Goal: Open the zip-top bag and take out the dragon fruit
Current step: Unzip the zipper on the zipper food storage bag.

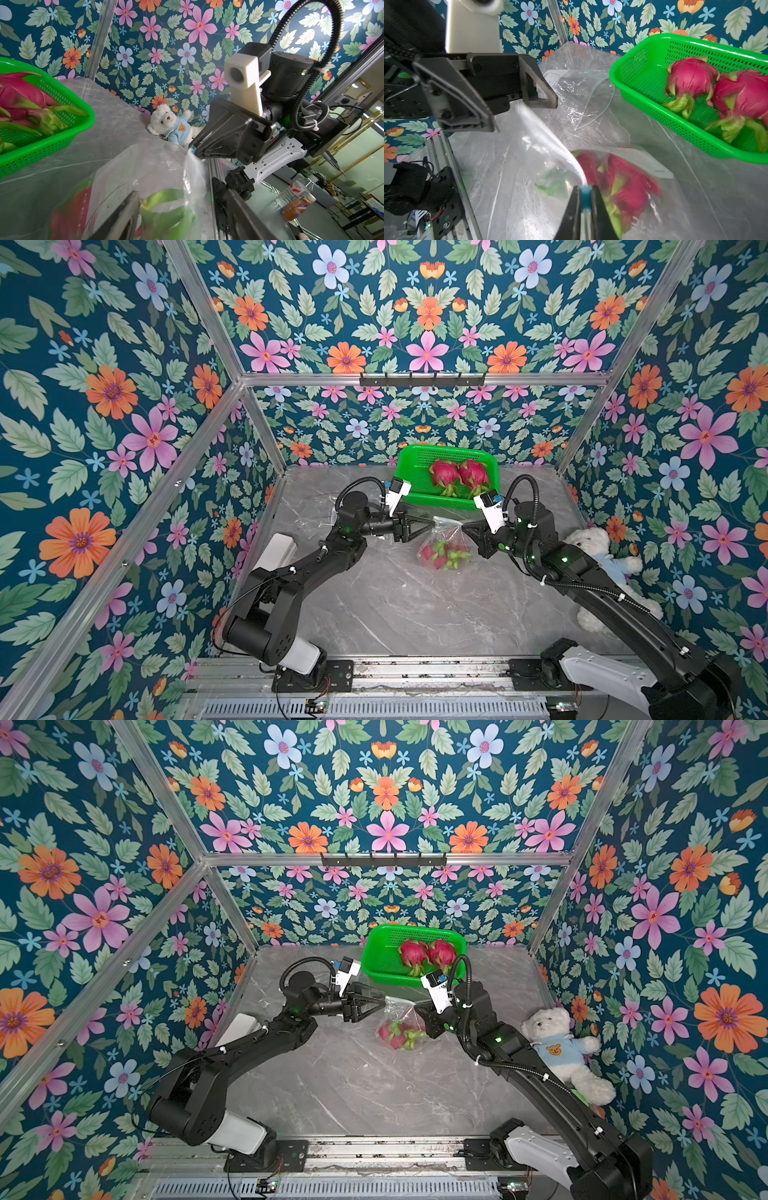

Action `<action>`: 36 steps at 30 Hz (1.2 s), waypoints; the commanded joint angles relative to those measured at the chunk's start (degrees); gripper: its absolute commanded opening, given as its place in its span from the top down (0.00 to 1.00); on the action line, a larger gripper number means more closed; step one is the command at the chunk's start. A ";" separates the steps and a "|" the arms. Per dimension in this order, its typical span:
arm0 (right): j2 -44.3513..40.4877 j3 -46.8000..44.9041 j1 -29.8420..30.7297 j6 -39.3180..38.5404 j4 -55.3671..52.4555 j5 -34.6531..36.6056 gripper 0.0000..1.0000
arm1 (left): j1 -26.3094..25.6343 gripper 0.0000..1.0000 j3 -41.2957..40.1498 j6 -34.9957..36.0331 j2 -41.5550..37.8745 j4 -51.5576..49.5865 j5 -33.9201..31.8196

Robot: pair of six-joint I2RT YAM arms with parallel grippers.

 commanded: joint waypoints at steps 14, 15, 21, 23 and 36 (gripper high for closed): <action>2.80 3.42 0.06 -1.23 4.39 -0.37 0.94 | -4.31 0.64 7.54 2.11 7.66 0.31 4.59; 2.66 3.42 0.01 -1.39 4.14 -0.32 0.94 | -4.56 1.00 8.12 1.93 8.12 0.48 4.62; 0.55 2.29 0.06 -1.61 3.23 -0.20 0.94 | -3.06 1.00 5.85 3.96 5.29 1.00 -1.76; 0.08 1.89 0.05 -1.55 2.65 -0.92 0.94 | -1.71 1.00 5.14 4.30 4.00 1.49 -3.93; -3.26 -2.41 0.06 0.27 1.41 -2.73 0.91 | 0.48 1.00 6.03 5.71 3.39 -0.80 -6.64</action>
